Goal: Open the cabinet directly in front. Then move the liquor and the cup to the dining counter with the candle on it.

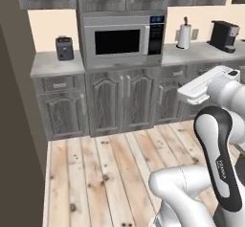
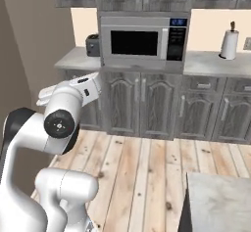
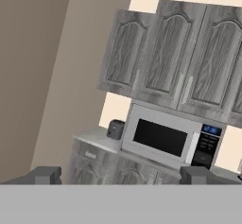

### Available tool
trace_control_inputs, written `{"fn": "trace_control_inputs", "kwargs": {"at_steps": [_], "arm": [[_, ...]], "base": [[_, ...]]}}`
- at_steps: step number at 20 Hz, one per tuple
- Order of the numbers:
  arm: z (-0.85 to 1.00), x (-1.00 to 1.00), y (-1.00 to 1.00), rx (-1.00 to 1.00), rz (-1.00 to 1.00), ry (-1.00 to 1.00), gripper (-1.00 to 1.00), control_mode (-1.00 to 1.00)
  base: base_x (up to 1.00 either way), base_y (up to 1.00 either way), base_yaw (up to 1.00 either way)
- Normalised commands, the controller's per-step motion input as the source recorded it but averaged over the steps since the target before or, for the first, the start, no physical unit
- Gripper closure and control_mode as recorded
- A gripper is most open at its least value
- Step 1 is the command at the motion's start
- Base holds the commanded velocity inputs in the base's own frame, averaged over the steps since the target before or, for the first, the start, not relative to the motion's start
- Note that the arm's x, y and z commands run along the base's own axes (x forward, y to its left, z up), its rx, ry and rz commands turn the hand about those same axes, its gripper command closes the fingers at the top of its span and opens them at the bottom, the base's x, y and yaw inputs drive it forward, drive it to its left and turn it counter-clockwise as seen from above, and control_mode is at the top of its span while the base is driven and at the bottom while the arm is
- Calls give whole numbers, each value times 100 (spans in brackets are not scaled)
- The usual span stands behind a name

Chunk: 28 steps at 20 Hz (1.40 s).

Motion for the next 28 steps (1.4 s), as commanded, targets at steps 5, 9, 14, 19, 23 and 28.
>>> {"fn": "trace_control_inputs", "kwargs": {"at_steps": [5, 9, 14, 19, 23, 28], "arm": [[0, 0, 0, 0, 0, 0, -100, 100], [0, 0, 0, 0, 0, 0, -100, 100], [0, 0, 0, 0, 0, 0, -100, 100], [0, 0, 0, 0, 0, 0, -100, 100], [0, 0, 0, 0, 0, 0, -100, 100], [0, 0, 0, 0, 0, 0, -100, 100]], "base": [[100, 0, -16], [92, -5, -24], [62, -17, -30], [36, -53, -32], [39, -71, -32], [68, -61, -29]]}}
